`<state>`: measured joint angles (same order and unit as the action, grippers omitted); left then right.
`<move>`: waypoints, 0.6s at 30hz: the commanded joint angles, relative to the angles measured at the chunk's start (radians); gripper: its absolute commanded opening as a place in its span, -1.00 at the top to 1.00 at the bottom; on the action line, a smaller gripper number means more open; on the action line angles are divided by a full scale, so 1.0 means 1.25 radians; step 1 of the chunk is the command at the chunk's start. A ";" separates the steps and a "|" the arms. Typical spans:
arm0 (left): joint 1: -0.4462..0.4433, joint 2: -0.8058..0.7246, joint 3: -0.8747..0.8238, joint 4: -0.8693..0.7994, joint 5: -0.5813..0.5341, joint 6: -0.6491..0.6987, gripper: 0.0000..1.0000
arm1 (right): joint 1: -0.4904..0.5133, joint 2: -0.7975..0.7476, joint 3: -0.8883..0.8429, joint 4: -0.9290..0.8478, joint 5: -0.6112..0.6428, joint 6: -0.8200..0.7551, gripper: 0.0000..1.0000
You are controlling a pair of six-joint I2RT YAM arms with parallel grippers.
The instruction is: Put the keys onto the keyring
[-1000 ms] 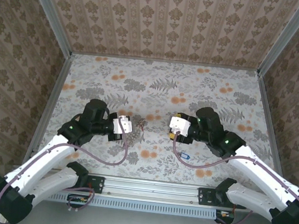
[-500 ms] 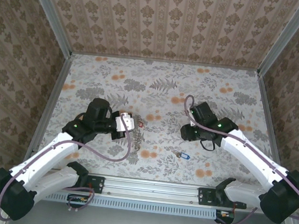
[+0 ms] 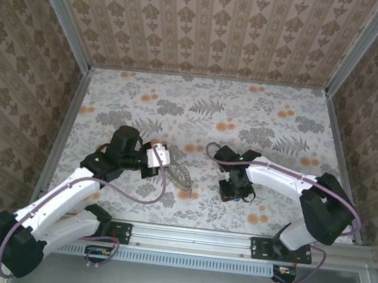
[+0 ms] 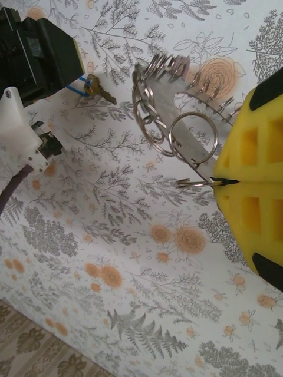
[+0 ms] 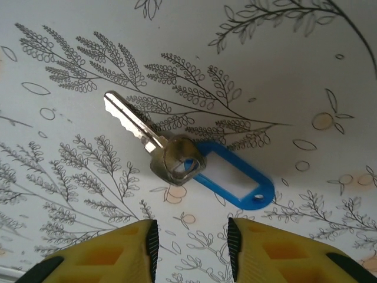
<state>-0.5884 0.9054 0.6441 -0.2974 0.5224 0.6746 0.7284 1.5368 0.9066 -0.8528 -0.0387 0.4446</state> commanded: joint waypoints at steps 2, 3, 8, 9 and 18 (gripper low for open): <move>-0.002 -0.012 -0.004 0.040 0.018 -0.016 1.00 | 0.010 0.041 0.045 0.000 0.077 -0.022 0.20; -0.002 -0.009 -0.004 0.041 0.019 -0.019 1.00 | 0.010 0.046 0.048 0.001 0.084 -0.030 0.20; -0.001 -0.006 -0.005 0.044 0.018 -0.022 1.00 | 0.011 0.061 0.036 0.028 0.066 -0.035 0.20; -0.001 -0.006 -0.004 0.043 0.016 -0.021 1.00 | 0.011 0.062 0.030 0.036 0.064 -0.034 0.21; 0.003 0.004 -0.002 0.045 0.020 -0.026 1.00 | 0.012 0.082 0.013 0.052 0.059 -0.032 0.20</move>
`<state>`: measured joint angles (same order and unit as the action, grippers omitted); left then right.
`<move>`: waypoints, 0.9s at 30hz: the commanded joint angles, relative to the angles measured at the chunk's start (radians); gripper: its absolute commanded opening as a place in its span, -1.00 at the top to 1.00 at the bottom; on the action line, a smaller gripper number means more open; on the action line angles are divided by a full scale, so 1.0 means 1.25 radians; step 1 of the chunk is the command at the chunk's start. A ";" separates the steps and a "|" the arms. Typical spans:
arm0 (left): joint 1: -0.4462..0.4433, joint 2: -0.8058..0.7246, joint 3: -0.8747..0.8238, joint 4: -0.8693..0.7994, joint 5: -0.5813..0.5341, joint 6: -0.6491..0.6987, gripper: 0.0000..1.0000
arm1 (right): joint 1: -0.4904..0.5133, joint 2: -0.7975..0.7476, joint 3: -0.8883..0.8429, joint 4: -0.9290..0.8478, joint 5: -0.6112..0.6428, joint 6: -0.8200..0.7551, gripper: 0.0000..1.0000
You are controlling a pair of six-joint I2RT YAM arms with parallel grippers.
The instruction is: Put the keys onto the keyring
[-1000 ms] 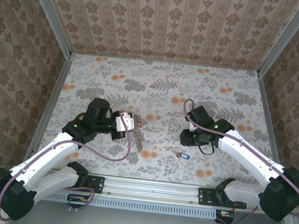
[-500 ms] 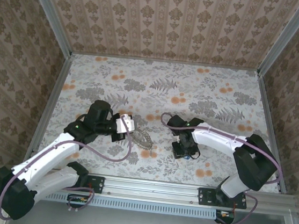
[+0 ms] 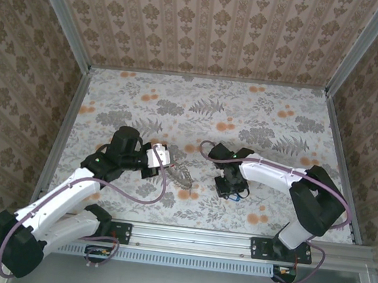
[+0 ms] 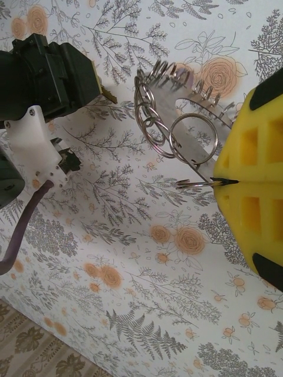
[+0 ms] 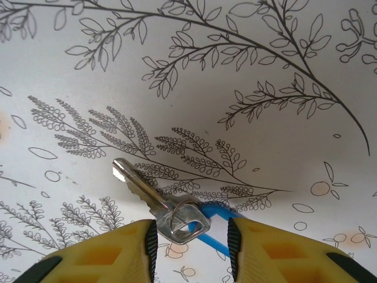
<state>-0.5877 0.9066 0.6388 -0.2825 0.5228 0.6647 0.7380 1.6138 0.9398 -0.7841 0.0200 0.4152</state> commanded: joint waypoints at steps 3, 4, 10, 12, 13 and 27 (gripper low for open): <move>0.003 0.002 0.001 0.032 0.019 -0.018 1.00 | 0.006 0.025 -0.024 0.001 0.012 -0.005 0.21; 0.003 0.002 0.000 0.032 0.017 -0.018 1.00 | 0.005 0.025 -0.027 0.001 0.015 -0.002 0.23; 0.003 0.006 0.000 0.033 0.020 -0.018 1.00 | 0.007 0.011 -0.044 0.014 0.031 0.006 0.61; 0.003 0.006 0.000 0.032 0.020 -0.018 1.00 | 0.007 -0.001 -0.046 0.015 0.035 0.005 0.72; 0.003 0.005 0.001 0.032 0.020 -0.018 1.00 | 0.007 -0.006 -0.046 0.016 0.036 0.005 0.77; 0.003 0.000 0.002 0.046 0.041 -0.018 1.00 | 0.012 -0.165 -0.101 0.129 0.065 -0.056 0.96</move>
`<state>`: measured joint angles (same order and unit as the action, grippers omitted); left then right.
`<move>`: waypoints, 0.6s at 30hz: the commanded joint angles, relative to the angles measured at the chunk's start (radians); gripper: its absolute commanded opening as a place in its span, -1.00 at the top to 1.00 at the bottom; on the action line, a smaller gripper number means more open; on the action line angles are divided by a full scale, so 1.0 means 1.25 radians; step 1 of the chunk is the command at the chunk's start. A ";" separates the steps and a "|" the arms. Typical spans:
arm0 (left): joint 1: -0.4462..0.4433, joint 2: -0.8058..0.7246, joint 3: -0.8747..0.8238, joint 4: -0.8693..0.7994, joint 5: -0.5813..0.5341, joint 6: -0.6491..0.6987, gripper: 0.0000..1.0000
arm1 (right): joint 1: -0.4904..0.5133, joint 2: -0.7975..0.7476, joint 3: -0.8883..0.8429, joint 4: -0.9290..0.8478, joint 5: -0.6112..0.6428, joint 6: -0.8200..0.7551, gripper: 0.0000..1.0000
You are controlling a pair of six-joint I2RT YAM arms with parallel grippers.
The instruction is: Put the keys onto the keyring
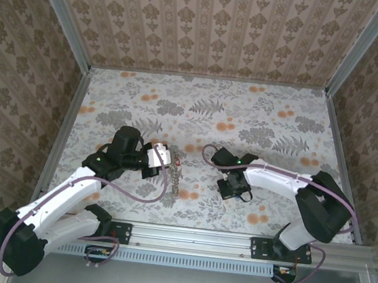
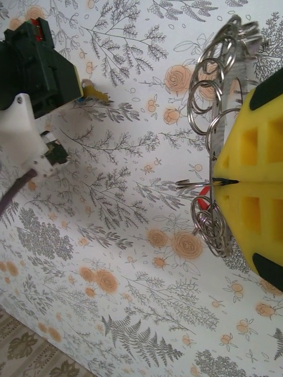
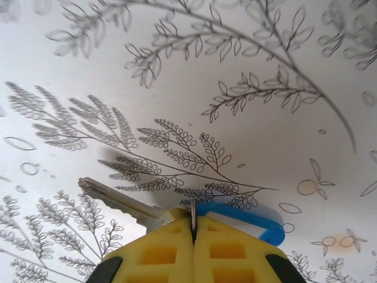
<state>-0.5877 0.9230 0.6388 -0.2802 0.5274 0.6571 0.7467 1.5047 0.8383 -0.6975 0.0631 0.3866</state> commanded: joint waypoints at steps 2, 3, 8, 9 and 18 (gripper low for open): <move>0.003 -0.017 0.009 0.046 0.048 -0.011 1.00 | 0.010 -0.169 -0.053 0.145 -0.017 -0.085 0.96; 0.002 -0.016 0.014 0.041 0.056 -0.005 1.00 | 0.013 -0.207 -0.069 0.185 -0.034 -0.112 0.97; -0.003 -0.021 0.031 0.012 0.139 0.073 1.00 | 0.046 -0.404 -0.203 0.461 -0.216 -0.403 1.00; -0.005 -0.025 0.029 0.017 0.141 0.078 1.00 | 0.055 -0.437 -0.226 0.508 -0.227 -0.448 1.00; -0.034 -0.016 0.037 0.020 0.119 0.081 1.00 | 0.081 -0.365 -0.114 0.488 -0.304 -0.541 1.00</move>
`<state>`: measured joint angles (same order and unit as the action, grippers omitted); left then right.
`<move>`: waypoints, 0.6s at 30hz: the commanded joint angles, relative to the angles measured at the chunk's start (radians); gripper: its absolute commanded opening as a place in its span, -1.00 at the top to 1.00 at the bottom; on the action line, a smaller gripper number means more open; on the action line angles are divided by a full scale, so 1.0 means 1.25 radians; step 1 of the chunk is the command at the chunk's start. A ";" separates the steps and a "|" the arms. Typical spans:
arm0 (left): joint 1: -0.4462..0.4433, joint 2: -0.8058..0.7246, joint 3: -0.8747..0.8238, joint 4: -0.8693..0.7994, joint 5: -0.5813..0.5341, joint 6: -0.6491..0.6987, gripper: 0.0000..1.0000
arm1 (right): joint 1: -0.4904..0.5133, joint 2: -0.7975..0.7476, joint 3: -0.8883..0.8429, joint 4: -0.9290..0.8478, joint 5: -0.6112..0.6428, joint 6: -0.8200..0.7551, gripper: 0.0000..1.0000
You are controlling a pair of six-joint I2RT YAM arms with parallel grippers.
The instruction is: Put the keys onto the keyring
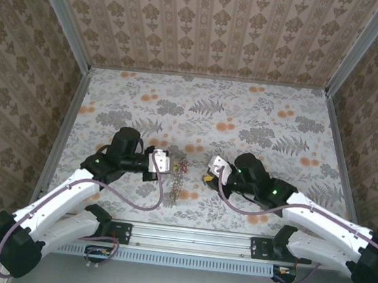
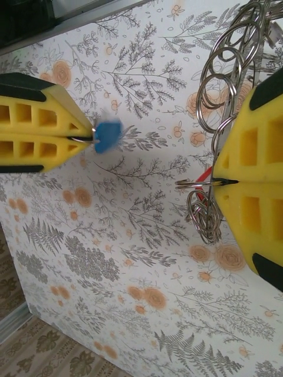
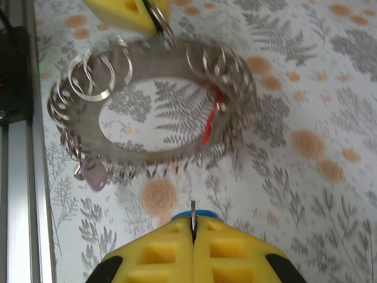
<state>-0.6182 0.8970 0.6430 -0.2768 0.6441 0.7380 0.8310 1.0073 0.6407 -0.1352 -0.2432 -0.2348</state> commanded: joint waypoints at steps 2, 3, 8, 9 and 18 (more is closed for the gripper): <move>-0.012 0.010 0.032 0.029 0.015 0.004 1.00 | 0.018 0.064 0.063 0.061 -0.071 -0.006 1.00; -0.012 0.010 0.029 0.036 0.010 -0.004 1.00 | 0.018 0.077 0.073 0.068 -0.080 0.009 1.00; -0.014 0.002 0.017 0.066 0.005 -0.034 1.00 | 0.028 0.128 0.093 0.111 -0.130 0.051 1.00; -0.014 0.002 0.016 0.065 0.005 -0.033 1.00 | 0.029 0.137 0.098 0.109 -0.132 0.055 1.00; -0.017 0.011 0.005 0.049 -0.026 -0.015 1.00 | 0.031 0.178 0.125 0.149 -0.115 0.147 1.00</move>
<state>-0.6300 0.9096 0.6441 -0.2382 0.6277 0.7143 0.8635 1.2182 0.7570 0.0051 -0.3744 -0.1047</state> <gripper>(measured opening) 0.047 0.067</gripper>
